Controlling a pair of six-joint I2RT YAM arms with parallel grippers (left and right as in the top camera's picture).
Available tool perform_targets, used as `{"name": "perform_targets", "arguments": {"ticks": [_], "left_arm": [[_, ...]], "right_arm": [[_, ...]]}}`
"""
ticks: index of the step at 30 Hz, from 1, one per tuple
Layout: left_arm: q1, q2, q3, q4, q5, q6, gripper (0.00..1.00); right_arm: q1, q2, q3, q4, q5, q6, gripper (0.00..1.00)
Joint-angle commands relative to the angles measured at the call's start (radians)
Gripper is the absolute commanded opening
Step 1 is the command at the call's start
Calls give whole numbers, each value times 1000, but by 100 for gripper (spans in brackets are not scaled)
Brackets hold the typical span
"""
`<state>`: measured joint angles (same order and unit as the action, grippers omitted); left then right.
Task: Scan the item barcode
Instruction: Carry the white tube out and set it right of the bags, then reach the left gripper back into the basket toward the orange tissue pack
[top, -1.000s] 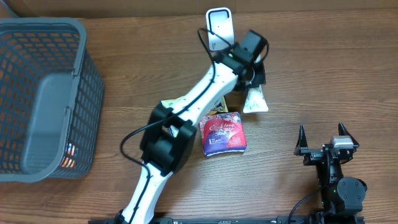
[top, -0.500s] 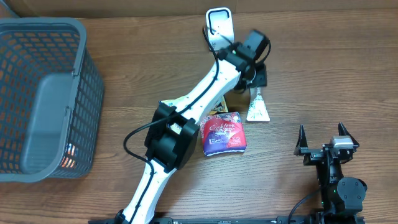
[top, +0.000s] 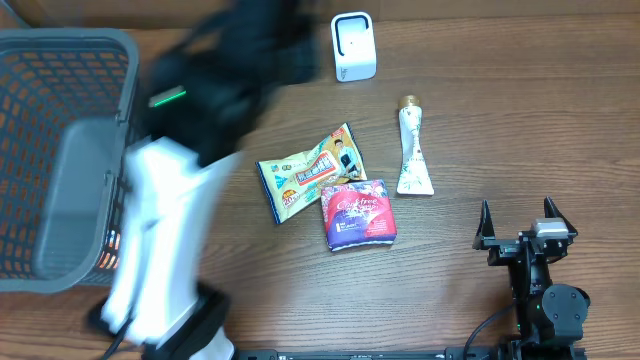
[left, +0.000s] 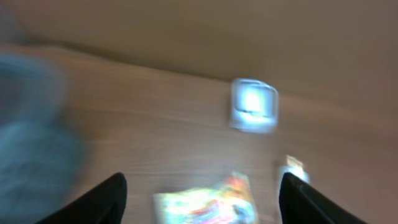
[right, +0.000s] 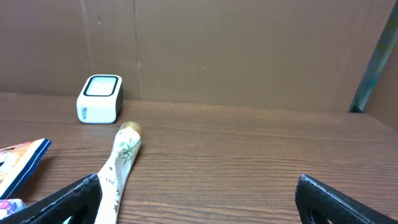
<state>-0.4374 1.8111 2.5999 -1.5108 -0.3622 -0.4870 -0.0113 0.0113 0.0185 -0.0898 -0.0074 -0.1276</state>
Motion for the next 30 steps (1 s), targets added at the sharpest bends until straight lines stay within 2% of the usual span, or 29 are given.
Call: {"name": "perform_targets", "arguments": {"ticks": [1,3,6,10,12,14,19,20,22,26,30], "left_arm": [[236,-106,3,-118,-187,-100,87],[384,-140,3,-177,-183,-147,95],[610,-156,-7,-179,-54,-95,97],[835,-142,-53,-179,71,-62,98],[914,-138,-119,-179,117,-63,99],[1000,-136,-269,-179,135,-74,100],[1079,-135,-540,-109,134,-76,100],[1097,-133,-665,-24,136,-69,100],[1106,-131,-774,61,142,-64,100],[1110,-130,-955,240,185,34,100],[1110,-130,-1126,404,229,125,95]], "right_arm": [[5,-8,-10,6,6,-1,100],[5,-8,-10,6,6,-1,100],[5,-8,-10,6,6,-1,100],[5,-8,-10,6,6,-1,100],[5,-8,-10,6,6,-1,100],[5,-8,-10,6,6,-1,100],[5,-8,-10,6,6,-1,100],[5,-8,-10,6,6,-1,100],[5,-8,-10,6,6,-1,100],[5,-8,-10,6,6,-1,100],[5,-8,-10,6,6,-1,100]]}}
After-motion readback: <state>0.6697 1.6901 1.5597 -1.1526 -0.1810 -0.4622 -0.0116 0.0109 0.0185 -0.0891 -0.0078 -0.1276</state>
